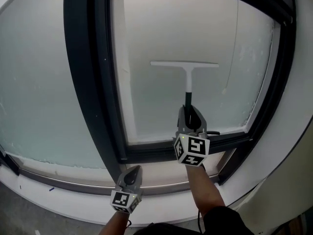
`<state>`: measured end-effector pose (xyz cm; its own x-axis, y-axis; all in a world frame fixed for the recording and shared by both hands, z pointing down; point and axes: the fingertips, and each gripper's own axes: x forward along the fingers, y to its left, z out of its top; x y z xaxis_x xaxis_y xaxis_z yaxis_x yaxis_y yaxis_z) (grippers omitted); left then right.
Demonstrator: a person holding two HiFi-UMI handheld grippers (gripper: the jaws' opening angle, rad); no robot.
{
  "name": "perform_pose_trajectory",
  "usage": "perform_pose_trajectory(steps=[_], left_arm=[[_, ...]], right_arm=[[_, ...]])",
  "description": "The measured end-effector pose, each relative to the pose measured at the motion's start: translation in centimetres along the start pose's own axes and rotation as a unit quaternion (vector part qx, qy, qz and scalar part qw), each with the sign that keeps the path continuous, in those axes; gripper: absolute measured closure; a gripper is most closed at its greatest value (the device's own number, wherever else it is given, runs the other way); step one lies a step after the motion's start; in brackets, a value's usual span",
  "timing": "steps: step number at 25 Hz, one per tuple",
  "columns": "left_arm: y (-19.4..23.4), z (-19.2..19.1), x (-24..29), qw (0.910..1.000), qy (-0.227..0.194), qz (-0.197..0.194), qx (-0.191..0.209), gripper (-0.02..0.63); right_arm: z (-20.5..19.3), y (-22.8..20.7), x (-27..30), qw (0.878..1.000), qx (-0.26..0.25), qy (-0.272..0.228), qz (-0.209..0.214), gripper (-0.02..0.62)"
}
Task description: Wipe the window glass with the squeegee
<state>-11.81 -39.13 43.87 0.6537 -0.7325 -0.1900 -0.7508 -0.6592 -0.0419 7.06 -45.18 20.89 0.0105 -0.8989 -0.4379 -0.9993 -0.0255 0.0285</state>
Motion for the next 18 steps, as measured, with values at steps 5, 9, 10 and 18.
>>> perform_pose_trajectory(steps=[5,9,10,18], left_arm=[[-0.9,1.3,1.9,0.9997,-0.023,-0.010,-0.005,0.606],[-1.7,2.6,3.3,0.9988,-0.043,-0.022,0.000,0.606],[-1.8,2.9,3.5,0.9987,-0.046,-0.023,0.004,0.606],[-2.6,3.7,4.3,0.9973,-0.067,-0.027,0.010,0.606]], right_arm=[[5.7,-1.6,3.6,0.999,-0.029,-0.044,0.001,0.500],[8.6,-1.9,5.8,0.998,-0.022,-0.066,0.008,0.500],[9.2,-2.1,6.3,0.997,-0.023,-0.069,0.008,0.500],[9.5,-3.1,8.1,0.998,-0.008,-0.061,0.009,0.500]])
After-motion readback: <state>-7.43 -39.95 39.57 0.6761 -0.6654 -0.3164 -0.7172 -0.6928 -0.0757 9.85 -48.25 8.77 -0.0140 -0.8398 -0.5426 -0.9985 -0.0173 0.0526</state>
